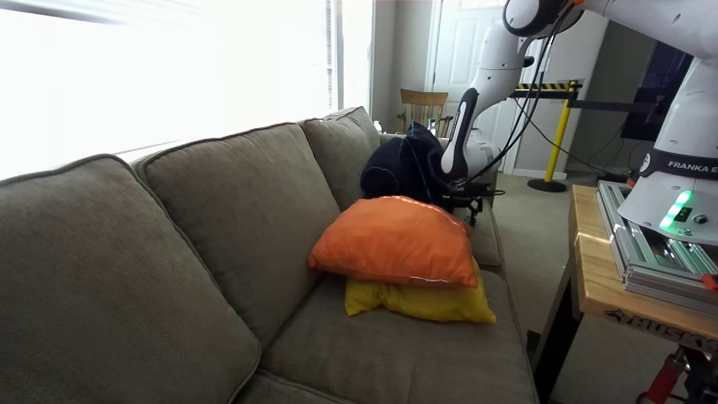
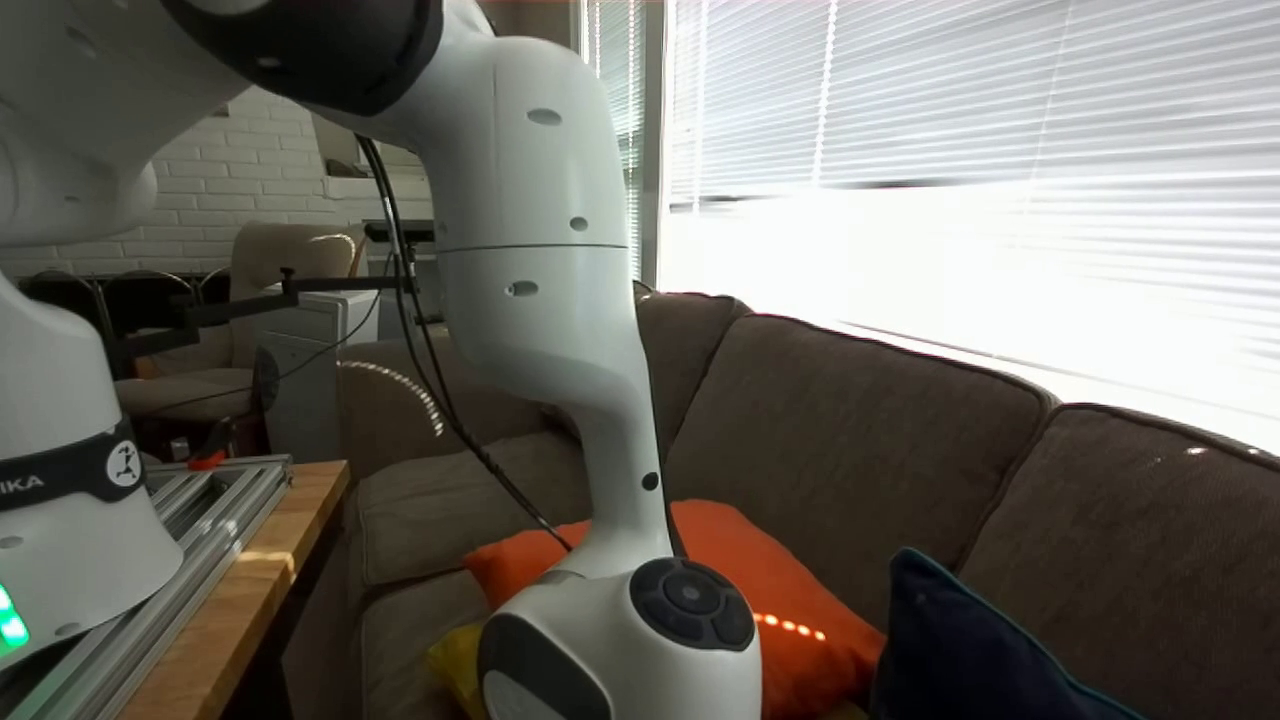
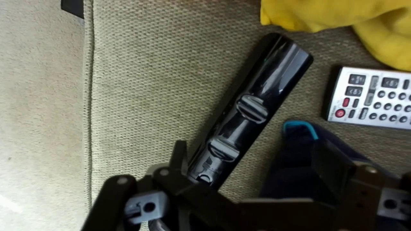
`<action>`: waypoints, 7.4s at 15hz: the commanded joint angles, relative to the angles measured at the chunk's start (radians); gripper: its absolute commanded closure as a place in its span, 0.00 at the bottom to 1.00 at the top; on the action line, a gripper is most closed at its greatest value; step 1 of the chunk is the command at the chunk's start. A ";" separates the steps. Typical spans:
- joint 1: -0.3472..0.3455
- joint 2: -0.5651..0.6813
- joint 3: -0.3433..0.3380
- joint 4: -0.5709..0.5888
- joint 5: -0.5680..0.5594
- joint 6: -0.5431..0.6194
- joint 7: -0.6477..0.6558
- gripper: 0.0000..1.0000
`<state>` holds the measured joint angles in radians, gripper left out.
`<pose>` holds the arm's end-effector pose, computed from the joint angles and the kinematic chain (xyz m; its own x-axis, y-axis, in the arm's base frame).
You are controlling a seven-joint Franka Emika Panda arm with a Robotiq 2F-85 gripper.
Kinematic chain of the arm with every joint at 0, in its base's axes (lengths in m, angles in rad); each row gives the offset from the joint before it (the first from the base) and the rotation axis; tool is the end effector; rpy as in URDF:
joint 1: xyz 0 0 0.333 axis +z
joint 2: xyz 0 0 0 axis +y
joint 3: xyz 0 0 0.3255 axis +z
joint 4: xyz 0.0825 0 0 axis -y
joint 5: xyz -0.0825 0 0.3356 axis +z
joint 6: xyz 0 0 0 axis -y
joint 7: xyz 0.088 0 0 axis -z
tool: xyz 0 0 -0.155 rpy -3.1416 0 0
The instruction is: Put the remotes on the seat
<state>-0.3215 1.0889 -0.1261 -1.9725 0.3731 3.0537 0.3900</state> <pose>0.4551 -0.2593 -0.0660 0.4167 -0.9073 0.0561 -0.9086 -0.4138 0.0565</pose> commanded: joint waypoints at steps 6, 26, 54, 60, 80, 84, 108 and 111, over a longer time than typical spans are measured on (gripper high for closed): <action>-0.099 0.043 0.051 0.056 -0.015 0.001 -0.144 0.00; -0.114 0.182 0.039 0.193 -0.016 0.025 -0.173 0.25; -0.035 -0.230 0.028 -0.019 -0.138 -0.548 -0.436 0.86; 0.005 -0.279 0.015 -0.007 -0.175 -0.568 -0.504 0.77; -0.077 0.013 -0.011 0.012 -0.173 -0.124 -0.405 0.00; -0.105 0.059 0.032 0.042 -0.176 -0.037 -0.391 0.00; -0.032 0.009 0.027 0.029 -0.192 -0.054 -0.362 0.71; -0.024 -0.076 0.039 -0.022 -0.208 -0.065 -0.387 0.71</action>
<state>-0.3472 1.1278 -0.1011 -1.9014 0.1929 3.0160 0.0214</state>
